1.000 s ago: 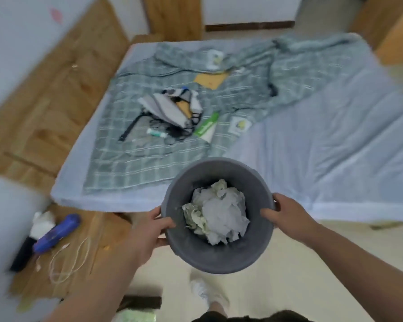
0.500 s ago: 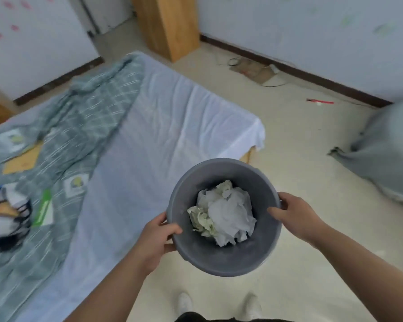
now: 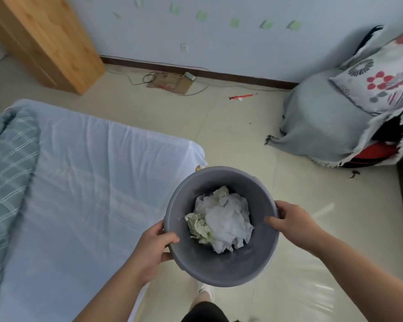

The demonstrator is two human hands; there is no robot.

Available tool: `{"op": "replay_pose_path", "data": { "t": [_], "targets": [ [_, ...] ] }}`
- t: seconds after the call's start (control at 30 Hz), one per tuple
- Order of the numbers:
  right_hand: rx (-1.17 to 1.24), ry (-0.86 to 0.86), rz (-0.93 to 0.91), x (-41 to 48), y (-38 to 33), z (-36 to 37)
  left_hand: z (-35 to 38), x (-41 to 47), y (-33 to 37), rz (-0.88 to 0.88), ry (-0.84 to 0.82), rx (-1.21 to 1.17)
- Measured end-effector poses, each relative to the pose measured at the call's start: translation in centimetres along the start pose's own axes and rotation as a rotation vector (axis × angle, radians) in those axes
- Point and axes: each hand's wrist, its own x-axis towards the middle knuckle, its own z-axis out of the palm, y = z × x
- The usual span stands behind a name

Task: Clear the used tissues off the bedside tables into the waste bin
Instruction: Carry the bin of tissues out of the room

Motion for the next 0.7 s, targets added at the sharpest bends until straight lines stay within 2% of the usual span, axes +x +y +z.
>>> {"op": "replay_pose_path", "data": {
  "t": [0.17, 0.43, 0.7],
  "targets": [
    [0.029, 0.101, 0.072, 4.5, -3.3, -2.1, -0.7, 7.4, 7.3, 0.033, -0.097, 0.076],
    [0.141, 0.290, 0.118, 11.7, -5.1, -9.1, 4.7, 16.3, 19.4, 0.062, -0.242, 0.162],
    [0.236, 0.270, 0.116, 24.5, -4.0, -19.2, 13.7, 26.8, 28.8, 0.042, -0.220, 0.147]
  ]
}}
